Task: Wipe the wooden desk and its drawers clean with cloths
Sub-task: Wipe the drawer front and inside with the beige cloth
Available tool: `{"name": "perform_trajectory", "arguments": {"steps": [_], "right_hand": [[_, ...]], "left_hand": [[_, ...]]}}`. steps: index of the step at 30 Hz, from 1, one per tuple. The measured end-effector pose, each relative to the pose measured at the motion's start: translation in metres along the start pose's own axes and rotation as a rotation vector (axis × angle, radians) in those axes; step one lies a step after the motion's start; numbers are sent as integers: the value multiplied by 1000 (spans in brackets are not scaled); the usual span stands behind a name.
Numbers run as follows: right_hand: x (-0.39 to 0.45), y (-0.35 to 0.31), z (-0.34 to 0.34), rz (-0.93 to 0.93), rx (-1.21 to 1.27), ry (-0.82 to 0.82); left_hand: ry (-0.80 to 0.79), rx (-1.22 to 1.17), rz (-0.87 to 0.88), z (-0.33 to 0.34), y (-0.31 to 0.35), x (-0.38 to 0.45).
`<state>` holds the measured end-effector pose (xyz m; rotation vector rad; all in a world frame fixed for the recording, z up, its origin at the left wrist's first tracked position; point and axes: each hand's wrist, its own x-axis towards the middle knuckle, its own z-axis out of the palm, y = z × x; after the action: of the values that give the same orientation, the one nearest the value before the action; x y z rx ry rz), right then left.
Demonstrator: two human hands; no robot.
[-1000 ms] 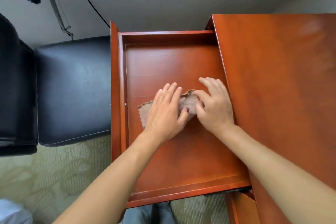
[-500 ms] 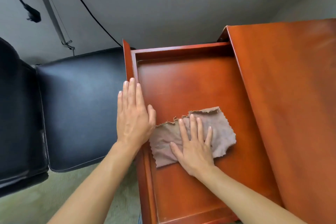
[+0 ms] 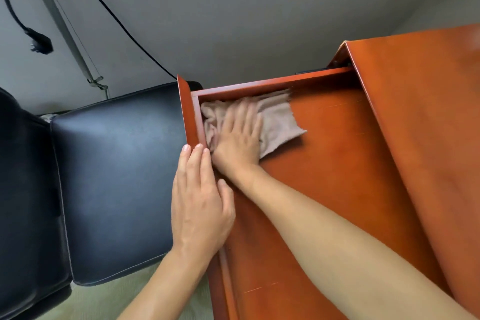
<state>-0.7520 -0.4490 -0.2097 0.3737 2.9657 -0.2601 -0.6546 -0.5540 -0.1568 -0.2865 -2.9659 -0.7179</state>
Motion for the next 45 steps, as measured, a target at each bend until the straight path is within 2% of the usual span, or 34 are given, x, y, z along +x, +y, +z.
{"name": "perform_trajectory", "arguments": {"steps": [3,4,5,8,9,13,18,20,26,30,33,38,40,43,45], "right_hand": [[-26,32,-3,-482,20,-60],[-24,46,-5,-537,-23,-60],[-19,58,-5,-468,-64,-57],[3,67,-9,108,-77,-1],[6,55,-7,186,-63,16],[7,-6,1,20,21,14],[-7,15,-5,-414,132,-32],[-13,22,-3,-454,150,-10],[14,0,-10,-317,0,70],[8,-6,-5,-186,32,56],[-18,8,-4,-238,3,30],[-86,69,-6,-463,-119,-158],[-83,91,-4,-328,-149,-133],[-45,96,-7,2,-145,-49],[-11,83,-10,82,-132,-69]], "left_hand": [[13,38,38,-6,-15,36],[12,46,32,-7,-20,53],[5,46,24,-8,-24,69],[-73,-52,4,-3,-27,91],[-100,-115,-15,0,-26,91],[-119,-221,-56,0,-29,83],[-144,-265,-47,-7,-31,85],[-141,-291,-54,-7,-30,84],[-145,-311,-61,-5,-32,86],[-141,-317,-59,-8,-29,84],[-138,-315,-65,-9,-28,83],[-134,-301,-59,-10,-29,83],[-134,-297,-67,-10,-28,82],[-150,-258,-63,-11,-26,83],[-162,-218,-49,-11,-25,84]]}}
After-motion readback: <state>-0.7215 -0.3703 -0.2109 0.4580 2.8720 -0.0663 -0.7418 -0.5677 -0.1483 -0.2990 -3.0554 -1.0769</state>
